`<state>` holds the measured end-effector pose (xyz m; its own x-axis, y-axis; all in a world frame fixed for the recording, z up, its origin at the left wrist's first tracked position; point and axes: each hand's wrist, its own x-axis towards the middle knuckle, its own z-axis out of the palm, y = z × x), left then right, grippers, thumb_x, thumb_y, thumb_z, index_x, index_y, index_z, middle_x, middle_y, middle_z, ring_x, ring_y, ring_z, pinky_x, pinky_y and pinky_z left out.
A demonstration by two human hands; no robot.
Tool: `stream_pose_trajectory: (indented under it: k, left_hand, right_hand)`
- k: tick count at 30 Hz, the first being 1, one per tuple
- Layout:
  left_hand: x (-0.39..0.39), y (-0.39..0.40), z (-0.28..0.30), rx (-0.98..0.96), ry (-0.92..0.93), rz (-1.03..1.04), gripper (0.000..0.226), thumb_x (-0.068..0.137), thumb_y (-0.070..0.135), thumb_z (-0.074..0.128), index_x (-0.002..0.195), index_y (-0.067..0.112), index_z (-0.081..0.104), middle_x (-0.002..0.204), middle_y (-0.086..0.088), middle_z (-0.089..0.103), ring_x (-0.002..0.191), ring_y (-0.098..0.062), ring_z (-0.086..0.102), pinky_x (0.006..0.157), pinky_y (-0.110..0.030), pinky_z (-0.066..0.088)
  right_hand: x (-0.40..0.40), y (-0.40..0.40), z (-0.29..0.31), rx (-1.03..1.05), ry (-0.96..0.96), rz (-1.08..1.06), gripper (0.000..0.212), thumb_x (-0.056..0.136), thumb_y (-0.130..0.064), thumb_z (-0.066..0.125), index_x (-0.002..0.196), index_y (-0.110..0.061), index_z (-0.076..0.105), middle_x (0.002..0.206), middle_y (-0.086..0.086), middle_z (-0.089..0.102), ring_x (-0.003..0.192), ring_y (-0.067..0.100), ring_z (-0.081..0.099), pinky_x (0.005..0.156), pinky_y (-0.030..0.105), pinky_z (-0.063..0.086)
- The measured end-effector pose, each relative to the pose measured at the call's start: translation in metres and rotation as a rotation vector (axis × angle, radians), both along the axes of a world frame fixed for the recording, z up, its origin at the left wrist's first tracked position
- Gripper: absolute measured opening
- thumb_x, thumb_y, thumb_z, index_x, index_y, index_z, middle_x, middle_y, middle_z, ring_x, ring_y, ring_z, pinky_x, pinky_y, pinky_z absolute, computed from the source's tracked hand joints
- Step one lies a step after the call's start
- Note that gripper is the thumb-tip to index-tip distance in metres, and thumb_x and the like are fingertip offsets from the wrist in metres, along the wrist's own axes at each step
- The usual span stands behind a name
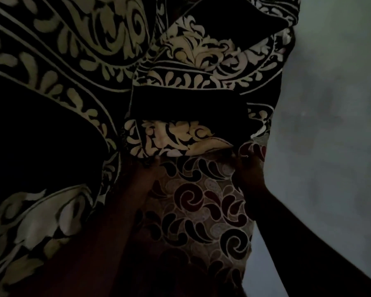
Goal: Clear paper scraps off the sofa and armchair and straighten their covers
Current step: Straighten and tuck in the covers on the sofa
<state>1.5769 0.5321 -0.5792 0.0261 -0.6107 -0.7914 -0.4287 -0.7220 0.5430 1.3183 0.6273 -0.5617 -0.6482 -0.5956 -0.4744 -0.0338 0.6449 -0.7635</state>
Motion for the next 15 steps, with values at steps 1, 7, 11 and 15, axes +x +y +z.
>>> stream_pose_trajectory:
  k: [1,7,11,15]
  left_hand:
    - [0.001,-0.011,-0.007,-0.034,0.009,0.033,0.053,0.096,0.052,0.059,0.131,0.012,0.056,0.128,-0.015,0.062,0.117,-0.032,0.060,0.091,-0.040,0.051]
    - [0.004,-0.045,-0.059,-0.125,0.120,0.195,0.066,0.090,0.050,0.068,0.146,0.020,0.048,0.145,-0.005,0.053,0.128,-0.031,0.054,0.099,-0.050,0.050]
    - [0.003,-0.047,-0.072,0.004,0.184,0.325,0.055,0.091,0.033,0.073,0.141,0.018,0.055,0.135,-0.004,0.060,0.119,-0.029,0.060,0.083,-0.039,0.052]
    - [0.009,-0.040,-0.053,0.155,0.293,0.474,0.037,0.095,0.024,0.067,0.129,0.010,0.063,0.132,-0.008,0.062,0.104,-0.026,0.064,0.078,-0.036,0.051]
  right_hand:
    - [-0.004,-0.008,-0.005,-0.033,-0.026,-0.115,0.057,0.089,-0.043,0.073,0.129,-0.009,0.051,0.114,0.013,0.066,0.099,0.026,0.066,0.083,0.044,0.055]
    - [-0.026,-0.045,-0.033,-0.007,-0.096,-0.257,0.063,0.094,-0.045,0.066,0.135,-0.001,0.050,0.130,0.009,0.058,0.111,0.022,0.058,0.073,0.014,0.048]
    - [-0.023,-0.056,-0.026,-0.007,-0.148,-0.319,0.043,0.097,-0.021,0.062,0.136,-0.006,0.054,0.109,0.009,0.066,0.086,0.021,0.065,0.045,0.014,0.047]
    - [-0.002,-0.025,-0.005,-0.030,-0.180,-0.400,0.044,0.099,-0.016,0.056,0.142,-0.013,0.047,0.112,0.004,0.060,0.073,0.008,0.061,0.053,0.019,0.053]
